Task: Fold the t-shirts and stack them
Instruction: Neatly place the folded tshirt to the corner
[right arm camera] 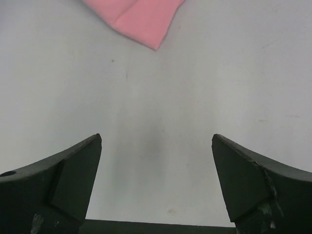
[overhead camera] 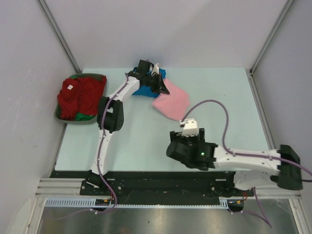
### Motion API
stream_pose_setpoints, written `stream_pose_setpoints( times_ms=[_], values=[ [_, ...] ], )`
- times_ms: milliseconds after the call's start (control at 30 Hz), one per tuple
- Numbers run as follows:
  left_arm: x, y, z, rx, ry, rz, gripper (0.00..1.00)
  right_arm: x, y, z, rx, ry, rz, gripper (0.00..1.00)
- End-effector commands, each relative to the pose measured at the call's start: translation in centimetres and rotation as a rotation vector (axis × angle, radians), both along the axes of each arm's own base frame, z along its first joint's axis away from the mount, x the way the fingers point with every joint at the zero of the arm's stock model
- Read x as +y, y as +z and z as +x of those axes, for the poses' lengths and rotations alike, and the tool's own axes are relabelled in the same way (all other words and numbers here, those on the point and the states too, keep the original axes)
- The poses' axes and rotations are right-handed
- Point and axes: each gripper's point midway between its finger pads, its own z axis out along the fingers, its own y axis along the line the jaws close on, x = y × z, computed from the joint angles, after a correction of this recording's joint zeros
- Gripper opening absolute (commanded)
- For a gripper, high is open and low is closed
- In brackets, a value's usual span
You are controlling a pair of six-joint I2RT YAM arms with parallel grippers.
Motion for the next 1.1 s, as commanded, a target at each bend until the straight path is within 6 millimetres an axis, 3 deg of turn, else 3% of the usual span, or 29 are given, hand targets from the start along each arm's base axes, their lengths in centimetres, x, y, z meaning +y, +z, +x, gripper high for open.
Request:
stream_pose_setpoints(
  times_ms=[0, 100, 133, 200, 233, 300, 400, 567, 800, 933, 1067],
  values=[
    [1.8, 1.7, 2.1, -0.043, 0.013, -0.025, 0.01, -2.5, 3.5, 0.5, -0.070, -0.167, 0.375, 1.00],
    [3.0, 2.4, 3.4, -0.069, 0.041, -0.049, 0.00, -7.2, 5.1, 1.8, -0.133, -0.296, 0.528, 1.00],
    [3.5, 2.7, 3.8, -0.074, 0.052, -0.057, 0.00, -9.2, 5.5, 2.7, -0.165, -0.350, 0.538, 1.00],
    [3.8, 3.5, 4.2, -0.098, 0.058, -0.074, 0.00, -10.9, 7.2, 3.6, -0.223, -0.322, 0.559, 1.00],
    [4.1, 3.8, 4.5, -0.103, 0.065, -0.082, 0.00, -13.2, 7.6, 4.9, -0.254, -0.392, 0.552, 1.00],
    [4.2, 4.5, 4.9, -0.123, 0.067, -0.100, 0.00, -13.6, 8.3, 6.2, -0.233, -0.352, 0.561, 1.00],
    [4.6, 5.7, 5.6, -0.156, 0.074, -0.125, 0.00, -15.1, 7.7, 8.1, -0.184, -0.371, 0.592, 1.00],
    [5.9, 7.6, 7.5, -0.203, 0.096, -0.180, 0.00, -13.5, 6.4, 9.0, -0.130, -0.303, 0.582, 1.00],
    [8.6, 8.4, 9.6, -0.238, 0.126, -0.232, 0.00, -10.5, 4.3, 9.0, -0.086, -0.232, 0.537, 1.00],
    [10.6, 7.8, 10.6, -0.240, 0.151, -0.236, 0.00, -8.7, 3.4, 9.2, -0.067, -0.200, 0.531, 1.00],
    [12.3, 5.3, 11.1, -0.206, 0.170, -0.215, 0.00, -7.6, 3.0, 9.3, -0.067, -0.176, 0.506, 1.00]
  ],
)
